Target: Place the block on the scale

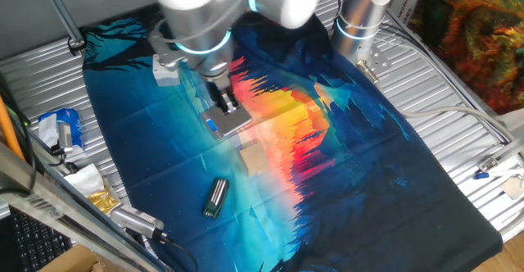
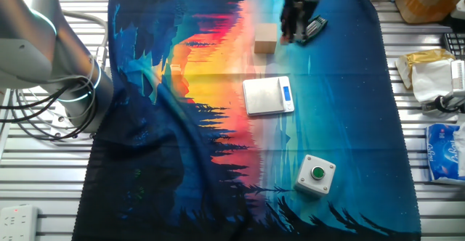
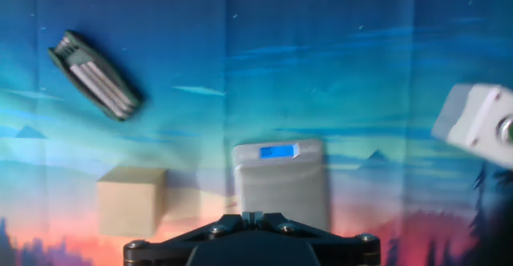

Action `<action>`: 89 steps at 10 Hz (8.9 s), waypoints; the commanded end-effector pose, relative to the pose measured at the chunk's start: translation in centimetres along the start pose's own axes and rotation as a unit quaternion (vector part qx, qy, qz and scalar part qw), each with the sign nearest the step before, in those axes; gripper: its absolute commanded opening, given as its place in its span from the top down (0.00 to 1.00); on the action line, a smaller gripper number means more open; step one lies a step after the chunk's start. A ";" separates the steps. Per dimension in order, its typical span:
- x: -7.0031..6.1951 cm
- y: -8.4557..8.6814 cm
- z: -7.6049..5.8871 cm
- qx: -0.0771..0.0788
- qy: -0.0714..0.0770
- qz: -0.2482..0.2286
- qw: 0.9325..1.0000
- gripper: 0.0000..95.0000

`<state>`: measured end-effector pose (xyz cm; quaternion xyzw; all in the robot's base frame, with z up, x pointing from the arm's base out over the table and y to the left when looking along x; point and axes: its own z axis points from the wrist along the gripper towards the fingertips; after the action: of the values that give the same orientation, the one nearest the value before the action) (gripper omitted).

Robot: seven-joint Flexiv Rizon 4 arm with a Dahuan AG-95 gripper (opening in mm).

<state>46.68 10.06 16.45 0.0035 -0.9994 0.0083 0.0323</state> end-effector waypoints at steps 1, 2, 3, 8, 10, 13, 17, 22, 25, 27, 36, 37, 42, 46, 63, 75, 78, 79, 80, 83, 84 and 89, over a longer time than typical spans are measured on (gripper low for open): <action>0.0 1.9 1.1 -0.013 0.001 0.014 1.000 0.80; -0.1 2.8 1.4 -0.015 -0.002 0.022 1.000 0.60; -0.2 3.7 1.6 -0.019 -0.002 0.025 1.000 0.60; -0.8 6.6 3.1 -0.036 -0.001 0.049 0.998 0.40; -0.7 7.4 4.1 -0.036 -0.002 0.052 0.998 0.40; -0.7 8.1 5.8 -0.038 -0.014 0.054 0.998 0.40; -0.9 8.6 7.9 -0.038 -0.023 0.050 0.998 0.00; -0.9 9.6 10.1 -0.038 -0.029 0.054 0.997 0.00; -0.8 10.4 11.2 -0.037 -0.031 0.059 0.997 0.20; -0.6 10.3 11.6 -0.035 -0.032 0.062 0.997 0.40; -0.3 9.7 9.2 -0.029 -0.016 0.080 0.996 1.00; -0.3 9.2 8.8 -0.030 -0.012 0.077 0.996 1.00; 0.7 3.7 5.5 -0.038 0.009 0.033 0.999 1.00; 2.1 -0.4 3.9 -0.038 0.016 -0.001 0.999 1.00; 1.6 -7.2 7.6 -0.005 -0.023 -0.035 0.999 1.00; -0.5 -7.2 8.7 -0.006 -0.032 -0.069 0.997 0.60; -0.5 -7.1 9.0 -0.006 -0.032 -0.069 0.997 0.60; -0.5 -7.1 9.1 -0.006 -0.032 -0.067 0.997 0.60; -0.5 -7.1 9.2 -0.005 -0.031 -0.067 0.997 0.60; -0.6 -7.1 9.8 -0.006 -0.032 -0.066 0.997 0.60; -0.6 -7.1 9.9 -0.007 -0.033 -0.067 0.997 0.60; -0.5 -7.3 9.7 -0.018 -0.033 -0.090 0.995 0.00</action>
<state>46.54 2.50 6.94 0.0944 -0.9955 -0.0122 0.0006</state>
